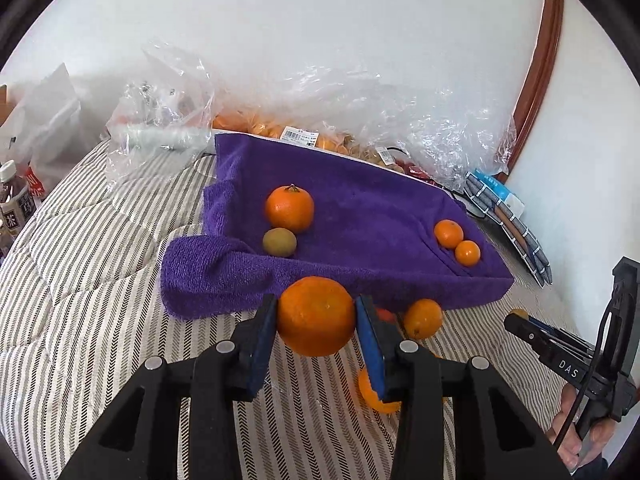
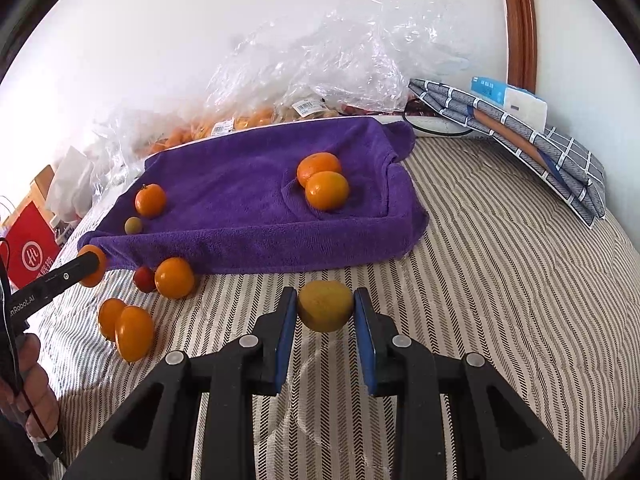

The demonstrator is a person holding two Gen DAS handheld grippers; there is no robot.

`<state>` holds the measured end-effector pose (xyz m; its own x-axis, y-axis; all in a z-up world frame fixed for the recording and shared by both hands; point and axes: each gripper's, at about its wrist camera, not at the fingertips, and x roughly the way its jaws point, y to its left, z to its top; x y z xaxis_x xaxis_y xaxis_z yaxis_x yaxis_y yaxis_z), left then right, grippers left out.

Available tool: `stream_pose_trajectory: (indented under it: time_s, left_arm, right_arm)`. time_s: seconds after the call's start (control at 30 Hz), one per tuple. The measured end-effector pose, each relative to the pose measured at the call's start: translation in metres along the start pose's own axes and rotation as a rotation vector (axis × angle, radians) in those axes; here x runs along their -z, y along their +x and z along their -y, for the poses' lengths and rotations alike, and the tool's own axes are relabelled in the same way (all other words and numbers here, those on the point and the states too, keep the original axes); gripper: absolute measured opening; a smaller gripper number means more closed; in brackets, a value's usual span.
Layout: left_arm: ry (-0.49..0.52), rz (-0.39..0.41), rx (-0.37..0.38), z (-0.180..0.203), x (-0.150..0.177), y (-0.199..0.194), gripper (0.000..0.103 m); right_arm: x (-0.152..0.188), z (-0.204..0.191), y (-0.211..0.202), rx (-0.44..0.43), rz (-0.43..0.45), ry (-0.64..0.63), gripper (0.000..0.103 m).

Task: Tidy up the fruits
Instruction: 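Carry the large orange with the left tool while the right tool carries the lemon over the towel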

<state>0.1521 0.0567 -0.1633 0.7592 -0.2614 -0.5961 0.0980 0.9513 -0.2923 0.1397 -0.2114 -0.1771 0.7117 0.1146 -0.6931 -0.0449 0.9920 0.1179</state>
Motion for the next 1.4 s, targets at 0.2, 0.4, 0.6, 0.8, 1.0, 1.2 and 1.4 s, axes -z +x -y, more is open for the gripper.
stream_pose_trajectory:
  time_s: [0.2, 0.4, 0.6, 0.8, 1.0, 1.2, 1.4]
  left_arm:
    - [-0.008, 0.023, -0.010, -0.002, 0.000, -0.004, 0.038]
    - [-0.027, 0.034, -0.016, -0.006, -0.001, -0.007, 0.038]
    - [-0.024, 0.040, -0.018, -0.004, 0.000, -0.008, 0.038]
    - [-0.029, 0.046, -0.022, -0.005, -0.001, -0.011, 0.038]
    - [-0.022, 0.049, -0.039, -0.003, -0.003, -0.012, 0.038]
    - [-0.033, 0.072, -0.047, -0.004, -0.008, -0.020, 0.038]
    - [-0.037, 0.088, -0.043, 0.001, -0.025, -0.033, 0.038]
  right_arm:
    - [0.000, 0.002, -0.001, -0.013, 0.005, 0.018, 0.028]
    - [0.000, 0.003, -0.001, -0.018, 0.004, 0.023, 0.028]
    - [0.000, 0.004, -0.001, -0.021, 0.007, 0.033, 0.028]
    - [0.001, 0.004, -0.002, -0.023, 0.011, 0.036, 0.028]
    - [0.000, 0.003, -0.002, -0.014, 0.006, 0.028, 0.028]
    - [-0.007, 0.001, -0.009, -0.002, 0.003, 0.010, 0.028]
    - [-0.028, -0.003, -0.020, 0.005, 0.049, -0.028, 0.028]
